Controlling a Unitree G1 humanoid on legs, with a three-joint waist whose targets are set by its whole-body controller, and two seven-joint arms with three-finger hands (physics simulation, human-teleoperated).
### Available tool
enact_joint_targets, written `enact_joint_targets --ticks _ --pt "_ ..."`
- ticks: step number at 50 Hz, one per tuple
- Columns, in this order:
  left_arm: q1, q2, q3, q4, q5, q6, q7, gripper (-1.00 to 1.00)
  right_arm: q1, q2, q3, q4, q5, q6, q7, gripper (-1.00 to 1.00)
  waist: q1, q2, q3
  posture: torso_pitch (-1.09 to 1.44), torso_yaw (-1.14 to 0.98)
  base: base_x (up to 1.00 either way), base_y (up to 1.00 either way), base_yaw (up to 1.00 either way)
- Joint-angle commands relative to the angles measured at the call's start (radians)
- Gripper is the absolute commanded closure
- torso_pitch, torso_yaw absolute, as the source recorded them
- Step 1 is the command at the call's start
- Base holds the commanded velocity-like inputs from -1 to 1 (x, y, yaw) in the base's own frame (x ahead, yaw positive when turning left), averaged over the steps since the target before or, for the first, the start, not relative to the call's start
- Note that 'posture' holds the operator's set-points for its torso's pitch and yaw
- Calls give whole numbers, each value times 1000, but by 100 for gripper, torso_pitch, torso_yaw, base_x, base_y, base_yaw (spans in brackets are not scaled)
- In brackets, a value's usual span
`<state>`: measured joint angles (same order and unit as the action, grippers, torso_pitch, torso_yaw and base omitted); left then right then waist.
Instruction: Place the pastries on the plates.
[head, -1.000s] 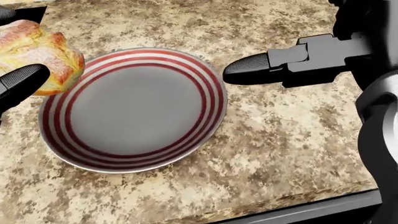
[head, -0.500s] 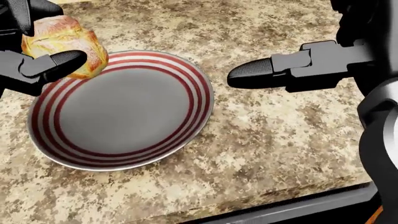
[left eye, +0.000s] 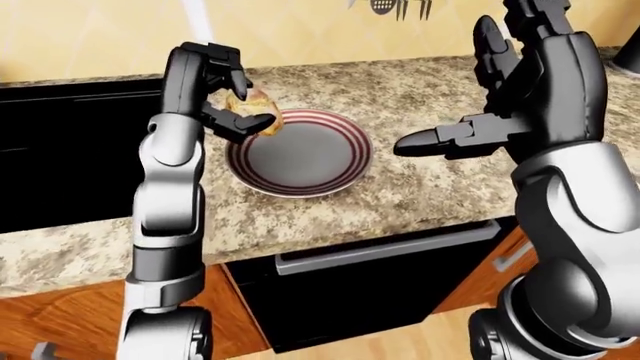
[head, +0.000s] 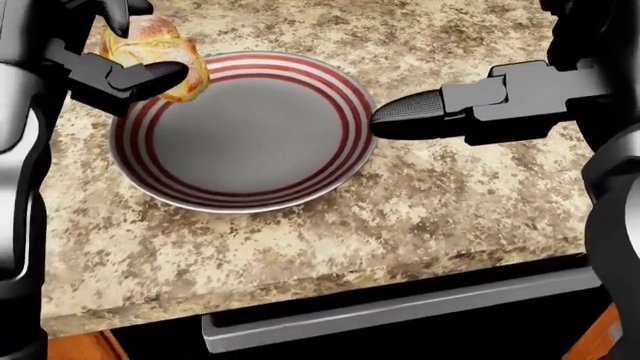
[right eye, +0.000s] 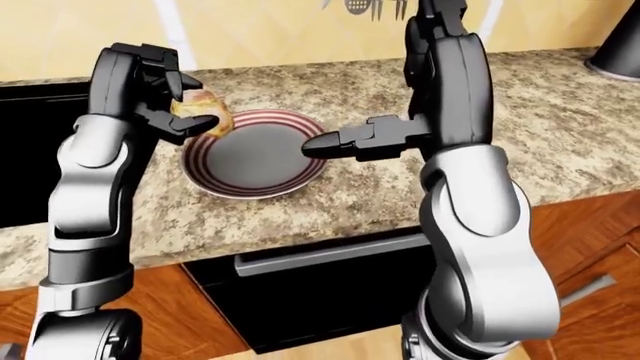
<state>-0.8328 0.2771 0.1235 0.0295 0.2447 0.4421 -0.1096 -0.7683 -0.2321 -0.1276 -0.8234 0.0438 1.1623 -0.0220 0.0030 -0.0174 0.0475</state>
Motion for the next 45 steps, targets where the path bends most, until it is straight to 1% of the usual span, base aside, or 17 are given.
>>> enact_joint_targets --ticks 1,9,15,20,32,40,45 --pt "-45 2 0 -4 -6 -57 25 100 -24 -8 -9 -13 -4 -28 -3 -100 0 2 -24 0 0 0 0 0" --pt "-108 -25 -16 182 -29 -177 92 100 -15 -7 -6 -17 -7 -32 -6 -100 6 -3 -30 0 0 0 0 0" --pt "-162 -42 -29 317 -41 -256 121 100 -22 -11 -9 -13 -9 -30 -4 -100 9 -9 -33 0 0 0 0 0" --pt "-190 -59 -38 371 -50 -288 136 100 -36 -20 -15 -14 -8 -17 0 -100 10 -10 -36 0 0 0 0 0" --pt "-159 -106 -67 277 -45 -230 107 100 -18 -20 -17 -18 -9 -29 -4 -100 8 -7 -45 0 0 0 0 0" --pt "-84 -124 -72 178 -34 -176 72 100 -7 -13 -12 -19 -14 -37 -9 -100 6 -3 -48 0 0 0 0 0" --pt "-60 -131 -71 149 -28 -157 71 100 -6 -10 -11 -16 -17 -42 -8 -100 5 -3 -45 0 0 0 0 0"
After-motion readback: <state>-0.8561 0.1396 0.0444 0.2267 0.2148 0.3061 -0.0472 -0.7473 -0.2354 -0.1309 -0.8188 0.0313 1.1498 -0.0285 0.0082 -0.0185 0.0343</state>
